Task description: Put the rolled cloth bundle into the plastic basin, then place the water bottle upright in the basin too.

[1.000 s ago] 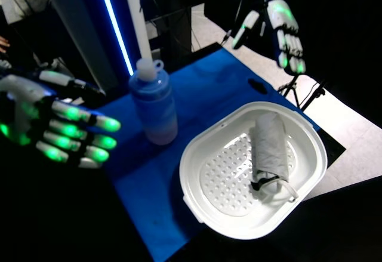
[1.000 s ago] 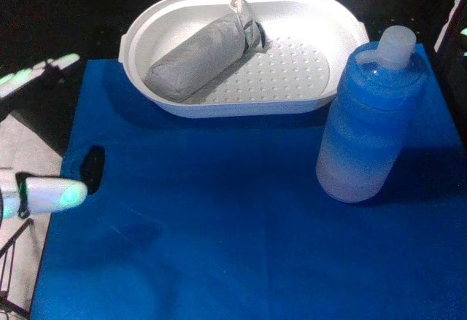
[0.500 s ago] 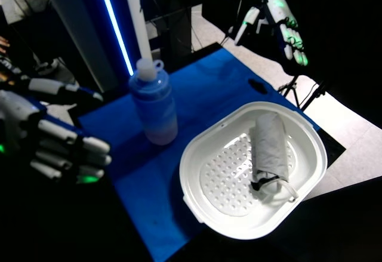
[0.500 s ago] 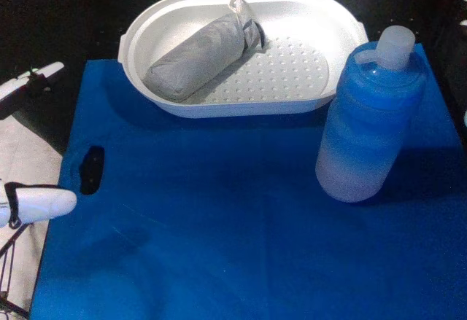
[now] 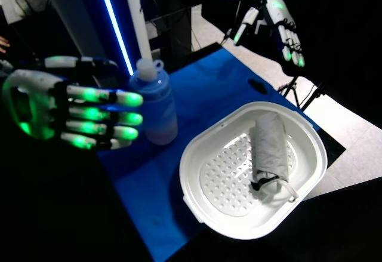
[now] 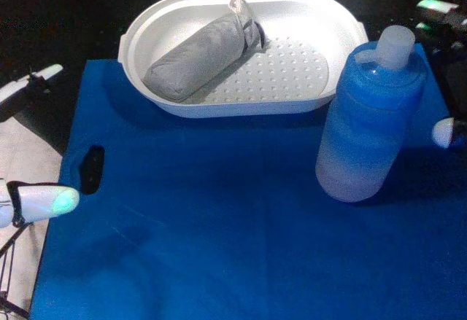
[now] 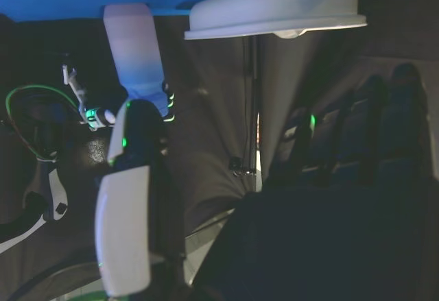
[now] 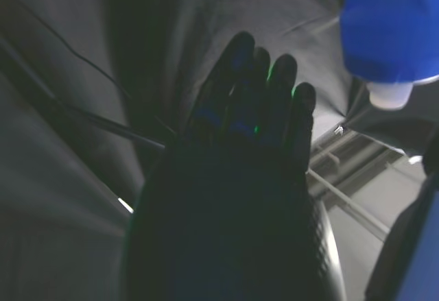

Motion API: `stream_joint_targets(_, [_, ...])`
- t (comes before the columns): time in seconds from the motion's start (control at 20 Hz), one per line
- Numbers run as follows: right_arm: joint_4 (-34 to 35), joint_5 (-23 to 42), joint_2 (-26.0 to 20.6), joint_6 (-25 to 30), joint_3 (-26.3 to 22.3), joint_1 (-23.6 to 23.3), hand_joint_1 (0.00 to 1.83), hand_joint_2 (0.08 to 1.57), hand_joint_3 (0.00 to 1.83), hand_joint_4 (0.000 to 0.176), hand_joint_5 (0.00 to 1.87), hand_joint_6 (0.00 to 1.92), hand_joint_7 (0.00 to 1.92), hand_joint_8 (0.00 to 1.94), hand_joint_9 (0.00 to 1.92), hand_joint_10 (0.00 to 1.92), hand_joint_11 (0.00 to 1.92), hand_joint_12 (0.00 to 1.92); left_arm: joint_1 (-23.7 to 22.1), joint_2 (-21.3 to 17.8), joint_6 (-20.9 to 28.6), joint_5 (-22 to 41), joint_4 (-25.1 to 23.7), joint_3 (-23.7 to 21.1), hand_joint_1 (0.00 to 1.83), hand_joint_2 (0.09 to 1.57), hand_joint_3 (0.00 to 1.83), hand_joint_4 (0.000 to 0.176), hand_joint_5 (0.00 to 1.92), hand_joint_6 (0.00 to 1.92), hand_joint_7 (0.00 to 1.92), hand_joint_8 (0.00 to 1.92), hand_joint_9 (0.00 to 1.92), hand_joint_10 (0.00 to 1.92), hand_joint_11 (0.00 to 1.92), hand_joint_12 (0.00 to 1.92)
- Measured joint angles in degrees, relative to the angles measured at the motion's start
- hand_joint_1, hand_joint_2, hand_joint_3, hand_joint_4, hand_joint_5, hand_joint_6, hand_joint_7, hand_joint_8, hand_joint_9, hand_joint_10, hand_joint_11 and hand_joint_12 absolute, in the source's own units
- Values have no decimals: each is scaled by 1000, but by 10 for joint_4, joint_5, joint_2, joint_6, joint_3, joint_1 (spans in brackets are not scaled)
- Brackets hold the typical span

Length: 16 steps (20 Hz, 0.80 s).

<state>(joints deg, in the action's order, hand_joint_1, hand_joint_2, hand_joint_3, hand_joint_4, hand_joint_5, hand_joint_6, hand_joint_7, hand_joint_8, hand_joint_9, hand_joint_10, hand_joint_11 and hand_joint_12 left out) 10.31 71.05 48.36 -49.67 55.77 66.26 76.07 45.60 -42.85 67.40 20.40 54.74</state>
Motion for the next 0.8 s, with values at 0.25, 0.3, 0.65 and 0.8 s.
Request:
stream_joint_targets(0.25, [8, -2, 37, 1, 10, -15, 831, 1083, 5, 47, 155, 0, 239, 1, 199, 0, 0, 746, 1, 0, 2, -1, -2, 0, 549, 874, 0, 176, 29, 4, 0, 0, 0, 0, 28, 21])
stream_joint_targets(0.3, [18, -2, 44, 1, 13, -15, 841, 1081, 2, 49, 166, 2, 251, 3, 199, 0, 0, 725, 1, 0, 2, -1, -2, 0, 563, 873, 0, 176, 38, 6, 0, 0, 0, 0, 51, 32])
stream_joint_targets(0.65, [58, 3, 89, 17, 31, -15, 866, 1078, 0, 58, 162, 0, 255, 2, 195, 9, 0, 746, 12, 6, 7, 6, 0, -4, 563, 887, 3, 176, 65, 5, 1, 0, 17, 0, 71, 48])
stream_joint_targets(0.8, [71, 8, 100, 22, 36, -15, 859, 1074, 0, 62, 143, 1, 251, 3, 199, 5, 0, 720, 12, 6, 8, 8, -2, -4, 581, 888, 1, 176, 70, 4, 5, 2, 23, 3, 74, 50])
